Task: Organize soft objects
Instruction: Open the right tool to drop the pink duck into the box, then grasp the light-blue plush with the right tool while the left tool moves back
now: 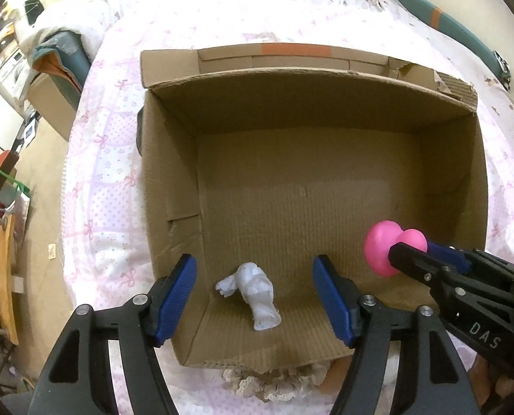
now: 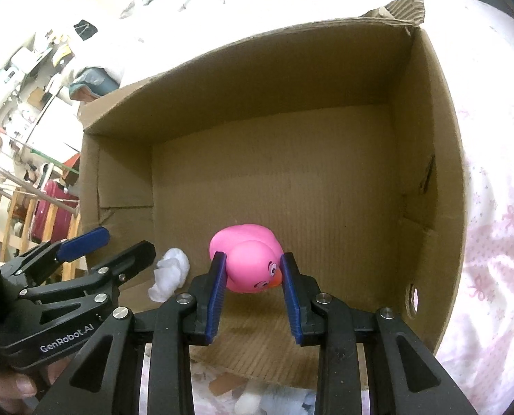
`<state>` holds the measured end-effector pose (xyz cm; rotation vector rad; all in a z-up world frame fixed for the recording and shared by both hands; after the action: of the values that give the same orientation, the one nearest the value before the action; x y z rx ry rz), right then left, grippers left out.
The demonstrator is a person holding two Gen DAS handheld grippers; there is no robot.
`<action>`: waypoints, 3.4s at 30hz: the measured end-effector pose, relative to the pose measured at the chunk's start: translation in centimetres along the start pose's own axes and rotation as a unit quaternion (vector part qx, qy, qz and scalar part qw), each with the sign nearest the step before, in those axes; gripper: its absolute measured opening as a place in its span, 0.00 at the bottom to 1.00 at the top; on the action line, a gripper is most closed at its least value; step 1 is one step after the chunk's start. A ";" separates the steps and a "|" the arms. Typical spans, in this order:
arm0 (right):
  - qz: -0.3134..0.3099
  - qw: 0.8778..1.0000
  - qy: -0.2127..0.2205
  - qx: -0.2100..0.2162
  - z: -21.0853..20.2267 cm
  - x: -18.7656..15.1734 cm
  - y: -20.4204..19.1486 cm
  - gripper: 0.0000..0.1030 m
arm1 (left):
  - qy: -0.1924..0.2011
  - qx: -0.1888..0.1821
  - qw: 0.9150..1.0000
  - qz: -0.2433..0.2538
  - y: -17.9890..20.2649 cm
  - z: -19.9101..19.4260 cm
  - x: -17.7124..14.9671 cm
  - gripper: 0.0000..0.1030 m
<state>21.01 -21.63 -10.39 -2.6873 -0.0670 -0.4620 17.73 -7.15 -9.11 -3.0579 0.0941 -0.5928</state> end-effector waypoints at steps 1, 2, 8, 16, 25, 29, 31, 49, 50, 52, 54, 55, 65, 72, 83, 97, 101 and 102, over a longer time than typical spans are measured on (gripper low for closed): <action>0.002 1.000 0.002 0.004 -0.2 0.0 0.0 0.32 | 0.000 0.000 1.000 -0.002 0.0 -0.2 0.0 0.65; 0.004 1.000 0.004 0.005 -0.4 0.0 0.0 0.32 | -0.001 -0.001 1.000 -0.003 -0.2 -0.3 0.0 0.65; 0.012 0.999 0.030 0.014 -1.9 -0.1 0.0 0.75 | 0.003 -0.005 1.000 -0.006 -1.1 -1.1 -0.3 0.65; 0.002 0.999 0.041 0.009 -3.3 -0.8 -0.8 0.75 | 0.014 -0.011 1.000 -0.014 -2.2 -2.7 -0.8 0.65; 0.023 0.998 0.054 0.013 -5.4 -1.5 -0.2 0.75 | 0.029 -0.018 0.999 -0.030 -3.4 -4.9 -2.2 0.65; 0.033 0.998 0.054 0.018 -6.3 -2.0 -0.1 0.75 | 0.033 -0.028 0.998 -0.043 -4.3 -6.0 -2.9 0.65; 0.031 0.998 0.056 0.017 -6.9 -2.2 -0.5 0.75 | 0.036 -0.033 0.998 -0.048 -4.7 -6.5 -3.2 0.65; 0.033 0.999 0.041 0.007 -9.1 -6.3 -0.3 0.75 | 0.043 -0.039 0.995 -0.081 -7.5 -7.9 -7.5 0.66; 0.033 0.999 0.039 0.006 -9.0 -6.5 -0.3 0.75 | 0.042 -0.038 0.995 -0.082 -7.6 -7.8 -7.8 0.66; 0.033 0.999 0.036 0.003 -8.8 -6.9 -0.2 0.75 | 0.040 -0.036 0.995 -0.084 -7.7 -7.4 -8.2 0.66; 0.032 0.999 0.031 0.001 -8.4 -7.3 -0.1 0.75 | 0.037 -0.034 0.995 -0.085 -7.7 -6.8 -8.5 0.66; 0.031 0.999 0.029 -0.001 -8.2 -7.4 -0.1 0.75 | 0.036 -0.033 0.995 -0.084 -7.7 -6.6 -8.7 0.66; 0.044 0.999 0.015 -0.014 -6.3 -8.1 0.8 0.75 | 0.001 -0.033 0.993 -0.117 -8.2 -3.6 -10.2 0.66; 0.043 0.999 0.010 -0.030 -5.6 -8.3 0.9 0.75 | 0.001 -0.021 0.994 -0.106 -8.1 -3.4 -10.3 0.66; 0.125 0.992 -0.005 -0.032 -5.1 -8.4 4.7 0.75 | -0.002 -0.029 0.993 -0.113 -8.2 -3.3 -10.3 0.66; 0.102 0.985 -0.123 -0.061 2.4 -10.0 4.1 0.91 | -0.009 -0.030 0.993 -0.115 -8.2 -2.8 -10.2 0.66; 0.079 0.987 -0.124 -0.059 3.4 -10.0 3.4 0.74 | -0.011 -0.027 0.993 -0.113 -8.1 -2.6 -10.3 0.66; 0.067 0.988 -0.127 -0.052 3.5 -10.0 2.9 0.63 | -0.012 -0.028 0.993 -0.113 -8.1 -2.6 -10.3 0.66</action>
<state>13.02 -22.69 -17.82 -2.8171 0.0671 -0.0823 7.66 1.59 -10.29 -3.1523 -0.2439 -0.5726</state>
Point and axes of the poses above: each gripper's, at about its wrist camera, not at the fingertips, and z roughly the way its jaws point, y to its right, x to its top, the point moved 6 cm from there along z, roughly the way its jaws point, and after that the axes turned 1 degree about z, right-handed, at the moved point
